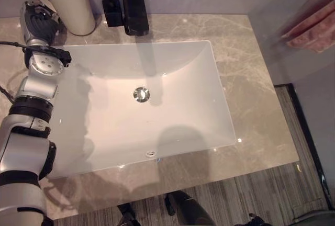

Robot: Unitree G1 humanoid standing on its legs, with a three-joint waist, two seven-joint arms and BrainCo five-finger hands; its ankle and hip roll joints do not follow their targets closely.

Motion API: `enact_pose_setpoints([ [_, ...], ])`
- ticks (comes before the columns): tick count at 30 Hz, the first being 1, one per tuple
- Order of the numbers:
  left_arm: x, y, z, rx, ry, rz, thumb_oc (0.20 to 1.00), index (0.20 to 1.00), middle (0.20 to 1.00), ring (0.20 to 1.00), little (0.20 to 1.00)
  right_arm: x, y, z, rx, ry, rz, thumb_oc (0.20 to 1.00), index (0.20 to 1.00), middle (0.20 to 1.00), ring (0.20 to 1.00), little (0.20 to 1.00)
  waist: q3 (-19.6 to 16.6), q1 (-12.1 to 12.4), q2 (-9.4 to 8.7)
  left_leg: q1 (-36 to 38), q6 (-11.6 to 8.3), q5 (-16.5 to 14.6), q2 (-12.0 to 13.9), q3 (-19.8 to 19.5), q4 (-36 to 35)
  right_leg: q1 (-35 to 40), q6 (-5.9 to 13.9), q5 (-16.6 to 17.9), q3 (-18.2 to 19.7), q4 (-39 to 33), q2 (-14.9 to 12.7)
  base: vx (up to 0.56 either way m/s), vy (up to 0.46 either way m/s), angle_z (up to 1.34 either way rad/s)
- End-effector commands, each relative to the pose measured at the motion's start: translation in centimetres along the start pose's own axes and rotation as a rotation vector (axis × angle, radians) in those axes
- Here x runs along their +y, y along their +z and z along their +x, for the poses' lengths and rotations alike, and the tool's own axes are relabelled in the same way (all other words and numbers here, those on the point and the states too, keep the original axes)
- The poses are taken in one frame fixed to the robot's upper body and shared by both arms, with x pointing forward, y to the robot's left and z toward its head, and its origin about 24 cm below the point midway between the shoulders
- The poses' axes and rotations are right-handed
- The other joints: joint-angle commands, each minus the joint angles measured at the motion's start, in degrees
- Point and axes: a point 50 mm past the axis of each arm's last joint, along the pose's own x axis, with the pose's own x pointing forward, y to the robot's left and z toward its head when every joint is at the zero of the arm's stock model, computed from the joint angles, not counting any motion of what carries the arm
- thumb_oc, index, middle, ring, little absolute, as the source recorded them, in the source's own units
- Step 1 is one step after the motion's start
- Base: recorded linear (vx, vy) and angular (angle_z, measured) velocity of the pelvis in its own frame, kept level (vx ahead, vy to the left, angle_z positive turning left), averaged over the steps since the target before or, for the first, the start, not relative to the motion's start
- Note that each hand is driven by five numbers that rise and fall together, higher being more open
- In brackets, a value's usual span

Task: Put brush and paste in cup on sink, flatten towel.

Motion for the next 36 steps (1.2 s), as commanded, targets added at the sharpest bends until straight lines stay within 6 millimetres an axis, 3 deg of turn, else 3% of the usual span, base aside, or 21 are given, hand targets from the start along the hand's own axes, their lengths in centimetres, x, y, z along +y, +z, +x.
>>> enact_pose_setpoints([
  [1, -2.2, -3.1, -2.1, 0.112, -0.059, 0.021, 0.200, 0.200, 0.200, 0.200, 0.200, -1.5, -1.5, 0.0, 0.055, -0.060, -0.032, 1.000, 1.000, 1.000, 1.000, 1.000, 2.26, -2.14, 2.43, 2.67, -4.44, 4.63, 8.02, -6.27, 0.35, 0.64, 6.50, 0.86, -1.72, -0.06, -2.21, 0.02, -0.034, -0.03],
  [4, -2.4, -4.1, -3.2, 0.142, -0.017, -0.019, 0.200, 0.200, 0.200, 0.200, 0.200, -1.3, -1.5, -0.1, 0.054, -0.056, -0.026, 1.000, 1.000, 1.000, 1.000, 1.000, 1.99, -1.32, 2.57, 3.76, -4.37, 4.07, 7.78, -6.95, 0.35, 2.36, 6.42, 0.37, -2.63, -0.06, -2.79, 0.03, -0.023, -0.03],
  [7, -1.7, -6.7, -6.3, 0.155, 0.001, -0.081, 0.200, 0.200, 0.200, 0.200, 0.200, -0.8, -2.4, -0.2, 0.076, -0.045, -0.023, 1.000, 1.000, 1.000, 1.000, 1.000, 1.73, 0.67, 3.61, 6.14, -3.97, 3.18, 7.17, -8.29, 0.35, 5.64, 6.37, -0.74, -3.85, -0.06, -3.98, 0.07, 0.019, -0.07],
  [9, 0.2, -10.4, -10.2, 0.237, 0.048, -0.125, 0.200, 0.200, 0.200, 0.200, 0.200, -0.2, -3.3, -0.4, 0.105, -0.018, -0.027, 1.000, 1.000, 1.000, 1.000, 1.000, 1.15, 2.88, 4.37, 8.52, -3.44, 2.49, 6.21, -9.60, 0.35, 9.11, 6.33, -2.13, -5.29, -0.06, -5.18, 0.05, 0.055, -0.03],
  [10, 0.3, -10.5, -10.3, 0.238, 0.050, -0.124, 0.200, 0.200, 0.200, 0.200, 0.200, -0.2, -3.3, -0.4, 0.105, -0.018, -0.029, 1.000, 1.000, 1.000, 1.000, 1.000, 1.07, 2.69, 4.27, 8.36, -3.43, 2.78, 6.08, -9.65, 0.35, 8.96, 6.29, -1.92, -5.26, -0.06, -5.30, 0.04, 0.094, 0.17],
  [11, 2.3, -12.1, -12.7, 0.256, 0.100, -0.128, 0.200, 0.200, 0.200, 0.200, 0.200, -0.2, -3.3, -0.4, 0.107, -0.020, 0.003, 1.000, 1.000, 1.000, 1.000, 1.000, 0.68, 4.47, 4.95, 9.97, -2.83, 1.76, 5.35, -10.19, 0.35, 11.29, 6.41, -2.78, -6.16, -0.06, -6.12, 0.01, 0.070, 0.24],
  [12, 2.4, -12.1, -12.8, 0.258, 0.102, -0.126, 0.200, 0.200, 0.200, 0.200, 0.200, -0.3, -3.3, -0.4, 0.107, -0.020, 0.000, 1.000, 1.000, 1.000, 1.000, 1.000, 0.65, 4.28, 4.86, 9.88, -2.82, 2.03, 5.23, -10.21, 0.35, 11.21, 6.37, -2.57, -6.12, -0.06, -6.22, 0.02, 0.147, 0.27],
  [14, 5.5, -13.5, -15.7, 0.264, 0.153, -0.082, 0.200, 0.200, 0.200, 0.200, 0.200, -0.4, -3.5, -0.4, 0.117, -0.020, 0.016, 1.000, 1.000, 1.000, 1.000, 1.000, 0.00, 6.85, 5.65, 11.66, -1.74, 0.94, 3.88, -11.69, 0.35, 14.70, 6.73, -3.61, -7.79, -0.06, -7.71, 0.00, 0.117, 0.30],
  [17, 6.8, -14.5, -16.8, 0.296, 0.171, -0.056, 0.200, 0.200, 0.200, 0.200, 0.200, -0.4, -3.4, -0.4, 0.117, -0.021, 0.019, 1.000, 1.000, 1.000, 1.000, 1.000, -0.25, 7.33, 5.63, 12.11, -1.26, 0.95, 3.11, -12.39, 0.35, 15.84, 6.80, -3.59, -8.47, -0.06, -8.48, -0.03, 0.112, 0.46],
  [18, 8.2, -16.1, -19.4, 0.360, 0.155, 0.002, 0.200, 0.200, 0.200, 0.200, 0.200, -0.3, -3.3, -0.4, 0.112, -0.012, 0.024, 1.000, 1.000, 1.000, 1.000, 1.000, -0.94, 9.72, 5.67, 13.71, 0.28, 0.04, 1.10, -14.44, 0.35, 19.23, 7.08, -4.11, -10.22, 0.09, -10.33, -0.03, 0.157, 0.56],
  [24, 8.7, -17.0, -22.2, 0.429, 0.104, 0.025, 0.200, 0.200, 0.200, 0.200, 0.200, 0.0, -3.8, -0.5, 0.124, -0.011, 0.085, 1.000, 1.000, 1.000, 1.000, 1.000, -1.32, 11.02, 4.78, 14.94, 2.79, -1.92, -2.72, -18.24, 2.25, 23.44, 8.28, -3.64, -12.76, 0.47, -13.94, -0.09, 0.181, 0.51],
  [25, 8.7, -17.8, -22.6, 0.471, 0.074, 0.045, 0.200, 0.200, 0.200, 0.200, 0.200, 0.5, -4.1, -0.7, 0.126, -0.006, 0.148, 1.000, 1.000, 1.000, 1.000, 1.000, -0.58, 10.97, 3.55, 13.38, 4.54, -3.64, -6.04, -19.92, 5.53, 23.53, 9.21, -1.14, -13.13, 0.80, -16.75, -0.17, 0.208, 0.53],
  [26, 8.6, -17.8, -22.5, 0.469, 0.073, 0.045, 0.200, 0.200, 0.200, 0.200, 0.200, 0.5, -4.1, -0.7, 0.126, -0.005, 0.149, 1.000, 1.000, 1.000, 1.000, 1.000, -0.59, 10.94, 3.40, 13.14, 4.66, -3.72, -6.22, -20.01, 5.83, 23.52, 9.32, -1.04, -13.18, 0.71, -16.94, -0.40, 0.352, 0.40],
  [29, 8.4, -19.3, -22.7, 0.543, 0.084, 0.073, 0.200, 0.200, 0.200, 0.200, 0.200, 0.7, -4.0, -0.7, 0.127, -0.010, 0.190, 1.000, 1.000, 1.000, 1.000, 1.000, 1.65, 9.77, 2.21, 8.34, 6.18, -3.69, -9.80, -19.68, 8.00, 18.68, 10.61, 5.83, -11.49, 0.86, -19.94, -0.34, 0.214, 0.17],
  [30, 8.1, -21.6, -24.8, 0.686, 0.090, 0.090, 0.200, 0.200, 0.200, 0.200, 0.200, 1.3, -3.7, -0.7, 0.126, -0.007, 0.213, 1.000, 1.000, 1.000, 1.000, 1.000, 3.09, 9.46, 2.55, 5.87, 6.71, -3.55, -10.46, -18.12, 9.16, 15.90, 10.52, 5.50, -12.78, 1.27, -20.18, -0.39, 0.248, -0.02],
  [31, 8.1, -21.6, -24.7, 0.685, 0.089, 0.089, 0.200, 0.200, 0.200, 0.200, 0.200, 1.3, -3.7, -0.7, 0.125, -0.007, 0.214, 1.000, 1.000, 1.000, 1.000, 1.000, 3.03, 9.52, 2.58, 5.71, 6.71, -3.65, -10.41, -18.10, 9.31, 15.71, 10.50, 5.39, -12.75, 1.45, -20.15, -0.36, 0.272, -0.13],
  [32, 7.9, -23.3, -26.8, 0.809, 0.071, 0.123, 0.200, 0.200, 0.200, 0.200, 0.200, 1.8, -3.8, -0.8, 0.129, 0.002, 0.194, 1.000, 1.000, 1.000, 1.000, 1.000, 3.53, 9.47, 3.24, 5.41, 6.79, -2.89, -10.36, -16.99, 9.06, 15.59, 9.73, 2.49, -13.82, 3.49, -19.29, -0.27, 0.249, -0.35],
  [33, 7.5, -25.7, -31.4, 1.045, 0.020, 0.152, 0.200, 0.200, 0.200, 0.200, 0.200, 2.1, -4.2, -0.9, 0.146, 0.020, 0.116, 1.000, 1.000, 1.000, 1.000, 1.000, 4.38, 9.12, 4.32, 6.11, 7.27, -1.46, -9.53, -15.38, 7.29, 15.27, 8.13, -2.05, -14.06, 8.81, -16.44, -0.35, 0.313, -0.52],
  [34, 7.4, -26.5, -33.5, 1.147, -0.022, 0.161, 0.432, 0.432, 0.432, 0.432, 0.432, 2.1, -4.4, -0.9, 0.152, 0.025, 0.076, 1.000, 1.000, 1.000, 1.000, 1.000, 4.90, 9.27, 4.89, 6.32, 7.37, -0.35, -8.94, -14.28, 6.45, 15.22, 7.53, -4.24, -14.95, 11.63, -14.99, -0.31, 0.262, -0.95],
  [35, 7.6, -27.4, -37.6, 1.332, -0.089, 0.182, 1.000, 1.000, 1.000, 1.000, 1.000, 2.0, -4.7, -0.9, 0.163, 0.031, 0.031, 1.000, 1.000, 1.000, 1.000, 1.000, 5.15, 9.45, 5.42, 6.44, 7.33, 0.98, -8.20, -12.96, 5.50, 15.77, 6.94, -6.34, -15.72, 13.58, -13.76, -0.15, 0.118, -1.06],
  [36, 7.6, -27.4, -37.6, 1.332, -0.089, 0.182, 1.000, 1.000, 1.000, 1.000, 1.000, 2.0, -4.7, -0.9, 0.163, 0.031, 0.031, 1.000, 1.000, 1.000, 1.000, 1.000, 5.13, 9.47, 5.42, 6.41, 7.33, 0.99, -8.20, -12.94, 5.50, 15.73, 6.94, -6.34, -15.70, 13.58, -13.76, -0.15, 0.138, -1.26],
])
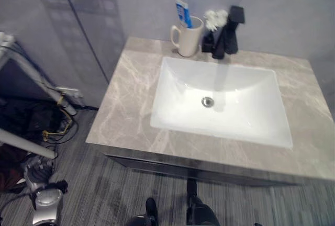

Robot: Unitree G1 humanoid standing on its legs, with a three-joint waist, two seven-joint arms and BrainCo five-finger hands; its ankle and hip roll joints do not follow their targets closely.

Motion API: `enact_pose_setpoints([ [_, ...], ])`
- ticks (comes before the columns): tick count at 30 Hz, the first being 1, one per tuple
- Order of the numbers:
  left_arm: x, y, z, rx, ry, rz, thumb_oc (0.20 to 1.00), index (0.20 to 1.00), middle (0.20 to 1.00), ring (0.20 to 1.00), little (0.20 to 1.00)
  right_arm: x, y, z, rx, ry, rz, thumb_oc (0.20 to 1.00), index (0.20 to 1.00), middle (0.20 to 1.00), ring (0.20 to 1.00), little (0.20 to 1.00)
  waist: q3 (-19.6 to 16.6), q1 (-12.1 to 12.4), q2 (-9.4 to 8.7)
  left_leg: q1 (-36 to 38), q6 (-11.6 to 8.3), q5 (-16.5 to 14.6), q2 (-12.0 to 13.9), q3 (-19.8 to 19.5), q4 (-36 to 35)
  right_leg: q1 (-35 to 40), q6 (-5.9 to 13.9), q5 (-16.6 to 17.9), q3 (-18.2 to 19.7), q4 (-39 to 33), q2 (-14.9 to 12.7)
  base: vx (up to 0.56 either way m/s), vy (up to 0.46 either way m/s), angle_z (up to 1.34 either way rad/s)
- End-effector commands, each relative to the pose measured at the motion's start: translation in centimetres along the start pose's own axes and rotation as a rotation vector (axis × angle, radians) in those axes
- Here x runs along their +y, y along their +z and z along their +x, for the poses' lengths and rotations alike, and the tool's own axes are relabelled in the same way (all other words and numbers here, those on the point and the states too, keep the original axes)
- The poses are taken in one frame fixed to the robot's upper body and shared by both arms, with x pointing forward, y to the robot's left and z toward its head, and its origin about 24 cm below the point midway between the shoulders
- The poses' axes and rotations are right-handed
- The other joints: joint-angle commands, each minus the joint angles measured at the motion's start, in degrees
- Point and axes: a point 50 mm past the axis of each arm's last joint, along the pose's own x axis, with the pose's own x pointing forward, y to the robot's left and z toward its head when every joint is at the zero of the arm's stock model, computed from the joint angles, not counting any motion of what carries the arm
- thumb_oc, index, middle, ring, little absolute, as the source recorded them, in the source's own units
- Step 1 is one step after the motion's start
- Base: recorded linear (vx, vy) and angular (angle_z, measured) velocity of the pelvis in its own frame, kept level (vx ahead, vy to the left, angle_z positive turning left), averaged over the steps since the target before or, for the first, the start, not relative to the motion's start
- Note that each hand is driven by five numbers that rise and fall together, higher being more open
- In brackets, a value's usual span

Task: Put brush and paste in cup on sink, flatten towel.

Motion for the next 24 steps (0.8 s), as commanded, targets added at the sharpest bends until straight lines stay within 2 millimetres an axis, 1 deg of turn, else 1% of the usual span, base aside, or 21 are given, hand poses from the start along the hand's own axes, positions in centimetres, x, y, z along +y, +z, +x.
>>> enact_pose_setpoints([
  [1, 0.6, -5.7, -1.2, 0.238, -0.118, 0.109, 1.000, 1.000, 1.000, 1.000, 1.000, -0.9, -2.7, -0.2, 0.081, -0.014, -0.157, 1.000, 1.000, 1.000, 1.000, 1.000, -0.05, 0.23, 0.45, -0.14, -4.87, 3.51, 1.05, -2.51, -2.12, 4.23, 0.34, -2.81, -0.49, 2.99, -1.08, -0.18, 0.183, -0.94],
  [2, 0.2, -9.5, -2.9, 0.352, -0.234, 0.376, 1.000, 1.000, 1.000, 1.000, 1.000, -1.9, -2.2, -0.1, 0.088, -0.025, -0.212, 1.000, 1.000, 1.000, 1.000, 1.000, -1.01, 0.06, 1.32, 0.32, -4.83, 4.50, 2.12, 1.19, -3.85, 7.19, -0.26, -6.32, -1.05, 4.74, 0.06, -0.18, 0.184, -0.75],
  [3, 0.2, -9.5, -2.9, 0.351, -0.235, 0.377, 1.000, 1.000, 1.000, 1.000, 1.000, -1.9, -2.2, -0.1, 0.088, -0.025, -0.211, 1.000, 1.000, 1.000, 1.000, 1.000, -0.91, 0.21, 1.30, 0.49, -4.83, 4.49, 2.09, 1.33, -3.93, 7.20, -0.25, -6.39, -0.90, 4.86, 0.05, -0.14, 0.147, -1.42],
  [4, -0.5, -11.9, -4.5, 0.434, -0.348, 0.511, 1.000, 1.000, 1.000, 1.000, 1.000, -2.5, -0.9, 0.1, 0.059, -0.027, -0.240, 1.000, 1.000, 1.000, 1.000, 1.000, -2.81, 0.99, 1.53, 0.55, -5.08, 4.60, 2.84, 4.79, -4.72, 11.62, -0.15, -10.37, -3.28, 7.12, -0.85, -0.03, 0.049, -1.63],
  [5, -0.5, -11.8, -4.5, 0.434, -0.349, 0.512, 1.000, 1.000, 1.000, 1.000, 1.000, -2.5, -0.9, 0.1, 0.059, -0.027, -0.239, 1.000, 1.000, 1.000, 1.000, 1.000, -2.70, 1.04, 1.46, 0.76, -5.08, 4.54, 2.72, 4.86, -4.77, 11.71, -0.09, -10.55, -3.20, 7.25, -0.97, -0.08, 0.017, -2.01],
  [7, -1.5, -13.2, -5.9, 0.472, -0.452, 0.616, 1.000, 1.000, 1.000, 1.000, 1.000, -2.2, 0.7, 0.2, 0.006, -0.013, -0.235, 1.000, 1.000, 1.000, 1.000, 1.000, -4.65, 1.96, 0.57, -0.79, -5.15, 6.40, 3.76, 9.36, -4.97, 16.78, 0.63, -9.62, -5.74, 7.16, -1.65, -0.16, -0.111, -1.23],
  [8, -1.9, -12.9, -5.8, 0.462, -0.461, 0.610, 1.000, 1.000, 1.000, 1.000, 1.000, -2.1, 1.1, 0.2, -0.007, -0.006, -0.228, 1.000, 1.000, 1.000, 1.000, 1.000, -5.34, 2.67, 0.02, -1.15, -4.99, 6.27, 3.85, 10.56, -5.07, 17.69, 0.92, -9.10, -5.38, 5.92, -1.39, -0.28, -0.249, -1.06],
  [9, -2.6, -13.6, -6.7, 0.479, -0.520, 0.651, 1.000, 1.000, 1.000, 1.000, 1.000, -1.8, 2.5, 0.3, -0.056, 0.006, -0.206, 1.000, 1.000, 1.000, 1.000, 1.000, -6.25, 4.02, -0.65, -2.13, -5.05, 6.75, 5.48, 14.95, -4.58, 19.78, 1.56, -7.94, -8.92, 3.54, -2.13, -0.20, -0.186, -1.14],
  [10, -2.6, -13.6, -6.7, 0.479, -0.520, 0.652, 1.000, 1.000, 1.000, 1.000, 1.000, -1.8, 2.4, 0.3, -0.056, 0.006, -0.206, 1.000, 1.000, 1.000, 1.000, 1.000, -6.29, 4.15, -0.65, -2.15, -5.09, 6.70, 5.56, 15.07, -4.48, 19.81, 1.54, -7.84, -8.82, 3.35, -2.08, -0.20, -0.268, -1.39],
  [11, -2.6, -13.7, -6.8, 0.484, -0.525, 0.669, 1.000, 1.000, 1.000, 1.000, 1.000, -1.3, 3.6, 0.2, -0.098, 0.017, -0.209, 1.000, 1.000, 1.000, 1.000, 1.000, -6.24, 4.63, -0.80, -2.46, -6.10, 7.81, 7.33, 17.03, -3.80, 19.82, 0.88, -9.39, -10.57, 0.72, -1.37, -0.14, -0.377, -1.69],
  [12, -3.4, -12.9, -6.6, 0.423, -0.550, 0.716, 1.000, 1.000, 1.000, 1.000, 1.000, -0.3, 5.5, 0.0, -0.185, 0.038, -0.241, 1.000, 1.000, 1.000, 1.000, 1.000, -5.77, 4.45, -1.11, -1.66, -7.92, 9.61, 10.32, 20.29, -2.95, 18.72, 0.20, -10.52, -11.03, -1.79, 0.05, -0.14, -0.386, -1.68],
  [14, -3.5, -12.7, -6.4, 0.404, -0.553, 0.748, 1.000, 1.000, 1.000, 1.000, 1.000, 0.0, 5.6, -0.1, -0.205, 0.045, -0.266, 1.000, 1.000, 1.000, 1.000, 1.000, -5.58, 4.27, -1.35, -1.33, -8.44, 9.95, 11.05, 20.32, -2.43, 19.09, -0.22, -10.85, -9.50, -2.87, 1.12, -0.09, -0.351, -1.67],
  [15, -4.9, -10.8, -5.8, 0.282, -0.558, 0.780, 1.000, 1.000, 1.000, 1.000, 1.000, 0.4, 6.8, -0.4, -0.278, 0.042, -0.315, 1.000, 1.000, 1.000, 1.000, 1.000, -4.98, 3.77, -1.44, -1.19, -8.96, 10.26, 11.90, 20.21, -1.74, 19.32, -0.63, -11.39, -7.82, -4.16, 2.44, -0.08, -0.322, -1.23],
  [16, -4.9, -10.8, -5.8, 0.282, -0.558, 0.780, 1.000, 1.000, 1.000, 1.000, 1.000, 0.3, 6.7, -0.4, -0.277, 0.042, -0.315, 1.000, 1.000, 1.000, 1.000, 1.000, -4.94, 3.82, -1.41, -1.17, -9.02, 10.23, 11.99, 20.24, -1.62, 19.37, -0.68, -11.39, -7.77, -4.18, 2.49, -0.17, -0.454, -0.86],
  [17, -6.4, -9.1, -5.6, 0.193, -0.548, 0.765, 1.000, 1.000, 1.000, 1.000, 1.000, 0.6, 11.0, -2.0, -0.509, 0.047, -0.257, 1.000, 1.000, 1.000, 1.000, 1.000, -3.90, 2.57, -1.41, -1.13, -10.26, 11.77, 12.96, 18.02, -1.42, 18.80, -1.46, -11.44, -4.38, -5.16, 3.88, -0.11, -0.241, -0.49],
  [18, -6.4, -9.1, -5.6, 0.194, -0.549, 0.765, 1.000, 1.000, 1.000, 1.000, 1.000, 0.5, 10.9, -2.0, -0.506, 0.047, -0.256, 1.000, 1.000, 1.000, 1.000, 1.000, -3.87, 2.69, -1.32, -1.05, -10.34, 11.83, 13.03, 18.09, -1.43, 18.83, -1.52, -11.44, -4.29, -5.14, 3.94, -0.16, -0.349, -0.70],
  [20, -8.4, -7.1, -5.7, 0.101, -0.552, 0.745, 1.000, 1.000, 1.000, 1.000, 1.000, 0.3, 11.9, -2.8, -0.579, 0.066, -0.143, 1.000, 1.000, 1.000, 1.000, 1.000, -2.52, 3.85, -1.25, -3.20, -10.05, 12.58, 12.30, 8.79, -0.62, 17.62, -2.91, -10.82, -1.75, -5.32, 5.79, -0.17, -0.258, -1.01],
  [21, -9.2, -6.5, -5.9, 0.060, -0.563, 0.758, 1.000, 1.000, 1.000, 1.000, 1.000, 0.3, 12.8, -3.4, -0.629, 0.074, -0.116, 1.000, 1.000, 1.000, 1.000, 1.000, -1.96, 4.38, -1.44, -3.85, -9.71, 11.43, 10.95, 2.28, 0.14, 17.43, -3.19, -10.53, -0.10, -5.48, 6.49, -0.19, -0.316, -0.94],
  [22, -10.2, -5.6, -6.2, 0.006, -0.580, 0.780, 1.000, 1.000, 1.000, 1.000, 1.000, 0.5, 13.8, -3.8, -0.671, 0.082, -0.134, 1.000, 1.000, 1.000, 1.000, 1.000, -1.37, 4.92, -1.90, -4.08, -9.14, 9.36, 8.67, -4.82, 2.06, 17.03, -3.41, -9.96, 2.37, -5.41, 7.23, -0.05, -0.377, -0.66],
  [23, -11.0, -4.8, -6.4, -0.049, -0.590, 0.790, 1.000, 1.000, 1.000, 1.000, 1.000, 1.3, 15.1, -4.6, -0.732, 0.093, -0.212, 1.000, 1.000, 1.000, 1.000, 1.000, -1.39, 6.03, -2.21, -4.16, -8.00, 6.54, 4.52, -15.08, 4.51, 16.78, -3.75, -8.88, 7.64, -5.55, 8.75, -0.01, -0.268, -1.02],
  [24, -11.0, -4.8, -6.4, -0.049, -0.590, 0.790, 1.000, 1.000, 1.000, 1.000, 1.000, 1.3, 15.1, -4.6, -0.732, 0.093, -0.212, 1.000, 1.000, 1.000, 1.000, 1.000, -1.42, 6.03, -2.21, -4.20, -8.00, 6.54, 4.52, -15.08, 4.51, 16.75, -3.76, -8.87, 7.64, -5.55, 8.75, 0.09, -0.286, -2.13],
])
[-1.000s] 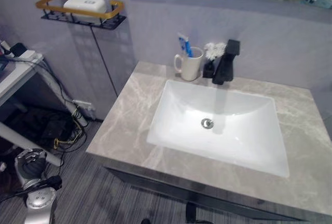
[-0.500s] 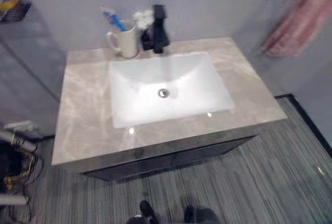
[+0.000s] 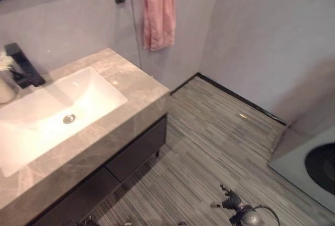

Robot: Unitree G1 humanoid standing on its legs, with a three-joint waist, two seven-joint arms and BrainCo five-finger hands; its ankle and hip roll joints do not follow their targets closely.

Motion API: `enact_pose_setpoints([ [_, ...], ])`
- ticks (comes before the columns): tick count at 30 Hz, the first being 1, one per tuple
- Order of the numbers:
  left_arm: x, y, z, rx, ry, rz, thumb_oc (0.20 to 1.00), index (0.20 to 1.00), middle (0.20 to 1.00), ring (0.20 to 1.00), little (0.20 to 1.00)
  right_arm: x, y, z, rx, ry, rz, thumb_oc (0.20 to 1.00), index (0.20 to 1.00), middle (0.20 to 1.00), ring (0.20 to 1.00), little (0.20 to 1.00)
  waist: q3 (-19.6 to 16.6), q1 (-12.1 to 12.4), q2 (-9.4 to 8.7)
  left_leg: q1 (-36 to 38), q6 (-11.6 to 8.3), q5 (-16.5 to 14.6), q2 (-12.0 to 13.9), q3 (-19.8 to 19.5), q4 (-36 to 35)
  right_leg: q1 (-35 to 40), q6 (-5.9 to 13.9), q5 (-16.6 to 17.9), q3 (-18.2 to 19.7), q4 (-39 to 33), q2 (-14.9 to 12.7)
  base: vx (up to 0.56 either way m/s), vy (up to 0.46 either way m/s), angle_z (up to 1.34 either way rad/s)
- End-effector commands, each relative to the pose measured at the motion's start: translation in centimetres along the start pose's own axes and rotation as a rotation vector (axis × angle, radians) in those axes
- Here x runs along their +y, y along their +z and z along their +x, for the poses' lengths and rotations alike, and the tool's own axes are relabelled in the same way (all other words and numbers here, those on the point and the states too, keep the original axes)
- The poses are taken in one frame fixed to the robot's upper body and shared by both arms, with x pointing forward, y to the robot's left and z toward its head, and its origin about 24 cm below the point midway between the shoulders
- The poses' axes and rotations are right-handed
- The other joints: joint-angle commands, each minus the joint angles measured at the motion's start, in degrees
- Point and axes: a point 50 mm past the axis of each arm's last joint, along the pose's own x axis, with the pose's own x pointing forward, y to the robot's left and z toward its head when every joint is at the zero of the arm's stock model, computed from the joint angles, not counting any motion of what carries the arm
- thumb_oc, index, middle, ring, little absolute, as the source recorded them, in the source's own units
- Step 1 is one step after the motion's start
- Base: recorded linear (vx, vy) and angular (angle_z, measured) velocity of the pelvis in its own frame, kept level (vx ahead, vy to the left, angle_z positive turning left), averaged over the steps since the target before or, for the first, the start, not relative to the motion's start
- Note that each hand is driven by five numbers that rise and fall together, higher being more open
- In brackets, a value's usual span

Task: Put brush and paste in cup on sink, flatten towel.

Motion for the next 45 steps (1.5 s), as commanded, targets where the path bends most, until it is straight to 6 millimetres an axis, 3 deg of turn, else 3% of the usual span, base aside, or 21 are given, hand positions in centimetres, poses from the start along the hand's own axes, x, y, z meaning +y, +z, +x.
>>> enact_pose_setpoints([
  [1, -0.7, 3.8, 0.0, -0.111, 0.012, -0.015, 1.000, 1.000, 1.000, 1.000, 1.000, -0.2, 4.7, 0.7, -0.191, -0.004, -0.079, 1.000, 1.000, 1.000, 1.000, 1.000, 3.48, 2.23, 0.11, -4.19, 5.23, 3.13, -8.73, -9.24, 1.38, 4.12, 5.83, 0.28, 8.65, -0.91, 3.11, 0.04, -0.135, -2.40],
  [3, -0.6, 3.6, 0.1, -0.090, 0.006, -0.098, 1.000, 1.000, 1.000, 1.000, 1.000, -0.4, 5.0, 0.6, -0.210, -0.005, -0.135, 1.000, 1.000, 1.000, 1.000, 1.000, 2.95, 2.15, 0.39, -4.08, 5.56, 3.14, -9.05, -8.66, 1.03, 4.01, 5.76, 0.71, 10.25, -1.11, 3.57, 0.05, -0.097, -2.01],
  [4, -0.6, 4.1, 0.0, -0.109, 0.008, -0.099, 1.000, 1.000, 1.000, 1.000, 1.000, -1.3, 6.4, 0.3, -0.281, -0.029, -0.307, 1.000, 1.000, 1.000, 1.000, 1.000, 2.87, 1.96, 0.63, -3.47, 5.92, 3.13, -9.42, -8.41, 0.55, 3.96, 5.73, 0.87, 11.78, -0.85, 3.95, 0.08, -0.043, -1.09],
  [6, -0.5, 7.7, -0.5, -0.302, 0.043, 0.114, 1.000, 1.000, 1.000, 1.000, 1.000, -2.8, 7.4, -1.0, -0.383, -0.058, -0.515, 1.000, 1.000, 1.000, 1.000, 1.000, 2.48, 1.19, 1.05, -2.93, 6.40, 2.32, -11.02, -8.21, 0.16, 3.63, 6.26, 0.77, 14.33, -0.64, 4.49, 0.07, 0.004, -0.78],
  [10, 0.2, 11.0, -1.4, -0.438, 0.033, -0.024, 1.000, 1.000, 1.000, 1.000, 1.000, -4.7, 5.7, -1.7, -0.313, -0.141, -0.370, 1.000, 1.000, 1.000, 1.000, 1.000, 1.88, -0.09, 2.42, -2.16, 7.01, 2.90, -13.21, -10.02, -1.98, 3.13, 7.19, 1.36, 18.27, -0.38, 5.25, 0.06, 0.067, -0.91],
  [14, 0.1, 13.2, -2.5, -0.540, -0.019, -0.195, 1.000, 1.000, 1.000, 1.000, 1.000, -4.3, 4.0, -1.8, -0.252, -0.162, -0.116, 1.000, 1.000, 1.000, 1.000, 1.000, 1.01, -1.04, 3.68, 0.54, 8.00, 3.02, -12.72, -7.32, -5.79, 2.65, 8.50, 1.23, 19.75, 0.41, 4.84, 0.07, 0.122, -0.75],
  [15, 0.5, 14.0, -2.9, -0.585, -0.020, -0.216, 1.000, 1.000, 1.000, 1.000, 1.000, -4.3, 4.2, -1.6, -0.255, -0.172, -0.037, 1.000, 1.000, 1.000, 1.000, 1.000, 1.24, -1.02, 3.83, 0.78, 8.01, 2.93, -12.36, -6.01, -6.09, 1.71, 8.80, 0.97, 19.12, 1.92, 4.69, 0.00, 0.100, -0.63],
  [18, 2.6, 15.7, -4.2, -0.710, 0.005, -0.290, 1.000, 1.000, 1.000, 1.000, 1.000, -3.9, 4.8, -0.6, -0.253, -0.188, 0.253, 1.000, 1.000, 1.000, 1.000, 1.000, 3.34, 0.08, 3.79, 0.54, 8.02, 0.42, -10.98, -1.98, -3.29, -4.99, 10.30, 0.07, 7.82, 11.07, 2.18, -0.09, 0.070, -0.80],
  [20, 3.5, 16.6, -4.9, -0.760, 0.011, -0.300, 1.000, 1.000, 1.000, 1.000, 1.000, -3.9, 5.6, -0.4, -0.271, -0.186, 0.237, 1.000, 1.000, 1.000, 1.000, 1.000, 5.00, 0.83, 3.58, -0.10, 7.80, -2.61, -11.13, -0.40, 2.57, -6.55, 10.47, -0.59, -1.75, 14.32, -2.63, -0.07, 0.036, -0.81],
  [21, 4.0, 16.2, -4.7, -0.758, 0.027, -0.293, 1.000, 1.000, 1.000, 1.000, 1.000, -3.7, 5.2, -0.5, -0.265, -0.179, 0.241, 1.000, 1.000, 1.000, 1.000, 1.000, 5.45, 0.09, 2.86, -1.65, 8.08, -4.71, -11.98, -1.07, 9.05, -6.13, 8.09, -2.39, -0.06, 15.85, -1.08, 0.01, -0.016, -0.24],
  [24, 4.3, 15.9, -4.6, -0.740, 0.048, -0.302, 1.000, 1.000, 1.000, 1.000, 1.000, -4.0, 5.0, -0.5, -0.259, -0.198, 0.262, 1.000, 1.000, 1.000, 1.000, 1.000, 5.58, 0.50, 2.64, -2.66, 8.79, -7.65, -12.03, -1.08, 13.39, -6.28, 6.55, -4.44, -0.97, 17.94, -0.93, 0.07, 0.015, 0.54],
  [30, 3.6, 14.4, -4.2, -0.692, 0.021, -0.310, 1.000, 1.000, 1.000, 1.000, 1.000, -4.7, 3.4, 0.2, -0.156, -0.277, 0.365, 1.000, 1.000, 1.000, 1.000, 1.000, 5.24, 0.54, 3.57, -0.26, 10.02, -7.80, -12.79, -1.36, 11.81, -4.79, 7.07, -5.29, 0.27, 18.45, 0.08, 0.14, 0.076, -0.03],
  [31, 3.6, 14.3, -4.3, -0.697, 0.016, -0.313, 1.000, 1.000, 1.000, 1.000, 1.000, -4.8, 3.1, 0.2, -0.145, -0.278, 0.377, 1.000, 1.000, 1.000, 1.000, 1.000, 5.32, 0.59, 4.07, 0.72, 10.22, -7.56, -12.88, -1.45, 10.68, -5.94, 8.05, -4.31, 0.09, 21.13, -0.17, 0.07, 0.123, -0.23],
  [32, 4.0, 14.3, -4.5, -0.707, 0.023, -0.299, 1.000, 1.000, 1.000, 1.000, 1.000, -5.0, 2.9, 0.1, -0.136, -0.279, 0.378, 1.000, 1.000, 1.000, 1.000, 1.000, 6.54, 0.50, 3.99, 2.67, 10.84, -7.83, -13.65, -0.76, 7.75, -10.80, 12.73, 5.33, -0.62, 29.61, -2.40, 0.07, 0.124, -0.23],
  [35, 4.0, 14.2, -4.3, -0.694, 0.038, -0.262, 1.000, 1.000, 1.000, 1.000, 1.000, -5.1, 3.2, 0.2, -0.137, -0.279, 0.340, 1.000, 1.000, 1.000, 1.000, 1.000, 8.02, -0.02, 4.40, 5.19, 10.97, -7.87, -13.30, -0.90, 4.09, -14.44, 14.36, 8.03, -2.56, 34.82, -3.84, 0.13, 0.123, -0.03],
  [36, 3.9, 13.9, -4.1, -0.677, 0.046, -0.238, 1.000, 1.000, 1.000, 1.000, 1.000, -5.2, 2.8, 0.2, -0.117, -0.291, 0.331, 1.000, 1.000, 1.000, 1.000, 1.000, 7.99, 0.30, 4.82, 6.73, 11.04, -7.80, -12.61, -0.12, 2.94, -16.08, 13.99, 8.98, -5.52, 35.07, -6.53, 0.21, 0.044, -0.07],
  [37, 3.6, 13.8, -4.1, -0.675, 0.039, -0.230, 1.000, 1.000, 1.000, 1.000, 1.000, -5.3, 2.4, 0.2, -0.103, -0.296, 0.334, 1.000, 1.000, 1.000, 1.000, 1.000, 7.87, 0.01, 4.90, 7.82, 11.23, -7.65, -12.60, -0.39, 1.84, -16.58, 13.73, 8.72, -6.39, 34.19, -7.34, 0.52, 0.025, 0.01],
  [38, 3.6, 13.4, -3.9, -0.662, 0.031, -0.219, 1.000, 1.000, 1.000, 1.000, 1.000, -5.3, 1.5, -0.1, -0.084, -0.289, 0.352, 1.000, 1.000, 1.000, 1.000, 1.000, 7.06, -1.27, 4.57, 10.90, 10.39, -6.42, -12.41, -2.27, -1.24, -18.43, 12.65, 6.93, -5.88, 26.58, -3.82, 0.57, -0.030, 0.21],
  [40, 3.3, 12.9, -3.6, -0.634, 0.013, -0.225, 1.000, 1.000, 1.000, 1.000, 1.000, -5.2, 0.3, -0.4, -0.043, -0.297, 0.356, 1.000, 1.000, 1.000, 1.000, 1.000, 6.16, -1.76, 3.55, 13.66, 9.30, -6.30, -12.68, -2.91, -3.22, -19.55, 11.62, 7.55, -7.97, 15.26, -4.42, 0.49, -0.064, 0.10],
  [43, 2.9, 12.8, -3.4, -0.619, 0.002, -0.219, 1.000, 1.000, 1.000, 1.000, 1.000, -5.0, -0.2, -0.5, -0.026, -0.290, 0.346, 1.000, 1.000, 1.000, 1.000, 1.000, 5.08, -2.77, 3.76, 16.29, 7.76, -5.61, -11.21, -4.30, -4.42, -19.43, 11.00, 8.63, -7.41, 10.18, -3.32, 0.51, -0.127, 0.03],
  [45, 2.6, 13.1, -3.4, -0.626, -0.023, -0.224, 1.000, 1.000, 1.000, 1.000, 1.000, -5.0, -1.4, -1.1, -0.004, -0.290, 0.367, 1.000, 1.000, 1.000, 1.000, 1.000, 4.10, -3.87, 3.84, 13.34, 4.36, 0.17, -9.27, -5.32, 7.71, -14.38, 8.01, 6.02, -3.78, 9.34, 0.79, 0.49, -0.189, 0.26],
])
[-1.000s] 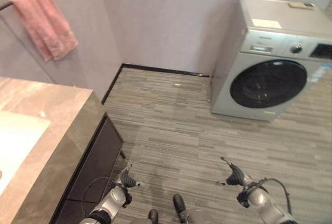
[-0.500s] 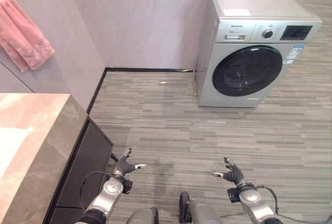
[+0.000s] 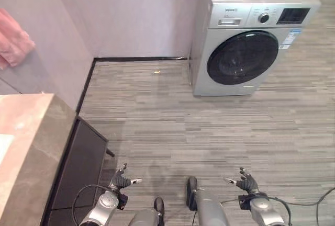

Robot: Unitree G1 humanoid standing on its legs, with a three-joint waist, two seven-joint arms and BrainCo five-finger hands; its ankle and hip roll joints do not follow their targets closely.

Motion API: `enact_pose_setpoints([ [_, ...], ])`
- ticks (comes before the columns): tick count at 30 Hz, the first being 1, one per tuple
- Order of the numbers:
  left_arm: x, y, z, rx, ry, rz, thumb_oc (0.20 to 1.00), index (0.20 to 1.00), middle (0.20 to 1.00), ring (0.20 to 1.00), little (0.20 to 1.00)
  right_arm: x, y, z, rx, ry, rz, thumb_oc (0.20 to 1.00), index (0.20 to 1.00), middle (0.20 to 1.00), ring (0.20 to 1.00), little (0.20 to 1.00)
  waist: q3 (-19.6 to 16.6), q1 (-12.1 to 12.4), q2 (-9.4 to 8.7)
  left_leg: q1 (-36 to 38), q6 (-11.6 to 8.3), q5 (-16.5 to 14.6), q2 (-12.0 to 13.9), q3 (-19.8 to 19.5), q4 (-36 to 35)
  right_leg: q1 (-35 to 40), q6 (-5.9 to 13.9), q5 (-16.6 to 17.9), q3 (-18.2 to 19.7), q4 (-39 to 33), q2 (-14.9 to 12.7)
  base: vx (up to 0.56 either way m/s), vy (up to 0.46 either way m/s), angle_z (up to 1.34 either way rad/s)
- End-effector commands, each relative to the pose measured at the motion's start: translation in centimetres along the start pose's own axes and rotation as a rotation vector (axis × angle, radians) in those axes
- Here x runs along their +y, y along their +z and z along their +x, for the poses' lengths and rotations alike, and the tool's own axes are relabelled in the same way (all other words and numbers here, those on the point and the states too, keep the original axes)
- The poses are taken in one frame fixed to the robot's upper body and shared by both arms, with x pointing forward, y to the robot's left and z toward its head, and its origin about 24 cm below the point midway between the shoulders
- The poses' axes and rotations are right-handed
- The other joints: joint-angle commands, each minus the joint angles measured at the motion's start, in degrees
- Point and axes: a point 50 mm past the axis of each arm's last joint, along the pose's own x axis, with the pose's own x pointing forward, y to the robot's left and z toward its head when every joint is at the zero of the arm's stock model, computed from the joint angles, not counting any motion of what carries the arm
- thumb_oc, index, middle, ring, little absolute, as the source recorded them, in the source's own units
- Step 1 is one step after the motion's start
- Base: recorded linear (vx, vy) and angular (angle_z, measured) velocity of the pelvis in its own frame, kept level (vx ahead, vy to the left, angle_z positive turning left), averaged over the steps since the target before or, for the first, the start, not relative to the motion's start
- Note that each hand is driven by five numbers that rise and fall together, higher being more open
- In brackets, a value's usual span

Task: Put brush and paste in cup on sink, flatten towel.

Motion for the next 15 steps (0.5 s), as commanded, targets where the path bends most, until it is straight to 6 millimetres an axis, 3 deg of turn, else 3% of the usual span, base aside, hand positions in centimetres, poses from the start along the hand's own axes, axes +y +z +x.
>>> enact_pose_setpoints([
  [1, 0.0, 2.8, 0.7, -0.111, -0.024, 0.024, 1.000, 1.000, 1.000, 1.000, 1.000, -1.2, 0.5, -0.2, -0.050, -0.015, -0.004, 1.000, 1.000, 1.000, 1.000, 1.000, -2.25, -1.87, -0.15, 11.77, -6.27, 9.68, -1.57, -3.21, 4.60, 2.04, -2.27, 7.13, 2.26, -3.94, 6.12, 0.41, -0.267, 0.86],
  [2, 0.0, 3.4, 0.8, -0.126, -0.031, 0.020, 1.000, 1.000, 1.000, 1.000, 1.000, -1.8, 0.2, -0.3, -0.044, -0.026, -0.014, 1.000, 1.000, 1.000, 1.000, 1.000, -1.28, -1.06, -1.76, 3.57, -7.77, 17.59, -0.69, -3.01, 20.23, 5.95, -4.61, 5.53, 2.29, -5.48, 6.62, 0.36, -0.328, 0.91],
  [3, 0.1, 4.0, 1.0, -0.140, -0.025, 0.020, 1.000, 1.000, 1.000, 1.000, 1.000, -2.3, 0.3, -0.3, -0.049, -0.042, -0.010, 1.000, 1.000, 1.000, 1.000, 1.000, 0.44, -0.28, -2.95, -1.28, -7.85, 19.71, 0.31, -2.04, 28.33, 7.64, -6.01, 4.64, 1.98, -6.04, 6.08, 0.36, -0.325, 0.83],
  [4, 0.1, 4.0, 1.0, -0.141, -0.024, 0.020, 1.000, 1.000, 1.000, 1.000, 1.000, -2.3, 0.3, -0.3, -0.050, -0.043, -0.009, 1.000, 1.000, 1.000, 1.000, 1.000, 0.49, -0.36, -2.67, -1.87, -7.93, 19.32, 0.59, -2.29, 29.28, 7.46, -6.08, 4.60, 1.73, -5.89, 6.33, 0.32, -0.294, 0.11],
  [5, 0.2, 5.2, 1.2, -0.177, -0.025, 0.025, 1.000, 1.000, 1.000, 1.000, 1.000, -2.8, 0.9, -0.2, -0.066, -0.051, -0.030, 1.000, 1.000, 1.000, 1.000, 1.000, 2.58, 1.10, -3.99, -7.99, -6.72, 16.95, 2.34, 0.07, 31.13, 10.60, -7.07, 2.65, 1.74, -6.50, 6.16, 0.40, -0.199, -0.01],
  [7, 0.4, 5.5, 1.3, -0.189, -0.025, 0.028, 1.000, 1.000, 1.000, 1.000, 1.000, -3.3, 0.5, -0.3, -0.055, -0.062, -0.036, 1.000, 1.000, 1.000, 1.000, 1.000, 2.20, 2.35, -4.56, -14.22, -6.05, 13.89, 1.00, 3.48, 25.40, 14.44, -6.28, 1.71, 1.61, -9.11, 5.61, 0.54, -0.152, 0.14],
  [10, 0.3, 5.2, 1.1, -0.188, -0.033, 0.031, 1.000, 1.000, 1.000, 1.000, 1.000, -3.9, -0.4, -0.6, -0.031, -0.080, -0.036, 1.000, 1.000, 1.000, 1.000, 1.000, 1.01, 3.04, -4.27, -17.99, -5.97, 14.86, 3.33, 10.52, 12.18, 19.47, -4.96, -0.21, 0.34, -11.77, 5.60, 0.51, -0.003, 0.10],
  [11, 0.3, 5.2, 1.1, -0.188, -0.033, 0.031, 1.000, 1.000, 1.000, 1.000, 1.000, -3.9, -0.4, -0.6, -0.030, -0.080, -0.036, 1.000, 1.000, 1.000, 1.000, 1.000, 1.11, 3.09, -4.39, -17.65, -5.93, 14.94, 3.18, 10.65, 11.88, 19.66, -4.90, -0.23, 0.40, -11.83, 5.45, 0.70, 0.111, 0.17],
  [12, 0.7, 4.8, 1.0, -0.180, -0.020, 0.026, 1.000, 1.000, 1.000, 1.000, 1.000, -3.8, -0.3, -0.7, -0.040, -0.066, -0.070, 1.000, 1.000, 1.000, 1.000, 1.000, 0.50, 4.53, -3.60, -18.47, -6.67, 19.08, 2.07, 9.69, 0.15, 23.50, -4.05, -1.62, 1.53, -12.88, 6.83, 0.62, 0.097, 0.14],
  [14, 0.9, 4.7, 1.0, -0.174, -0.017, 0.027, 1.000, 1.000, 1.000, 1.000, 1.000, -3.8, -0.2, -0.6, -0.044, -0.063, -0.085, 1.000, 1.000, 1.000, 1.000, 1.000, 0.26, 4.72, -3.67, -18.16, -7.06, 20.80, 2.86, 10.67, -2.05, 25.03, -3.76, -1.54, 1.70, -13.24, 6.83, 0.51, 0.070, -0.02],
  [15, 1.1, 4.3, 0.9, -0.164, -0.008, 0.029, 1.000, 1.000, 1.000, 1.000, 1.000, -3.6, -0.3, -0.7, -0.040, -0.057, -0.093, 1.000, 1.000, 1.000, 1.000, 1.000, 0.01, 4.38, -3.78, -17.64, -7.30, 22.20, 3.57, 13.80, -3.86, 26.28, -3.27, -1.53, 1.42, -13.04, 6.44, 0.59, 0.134, -0.32],
])
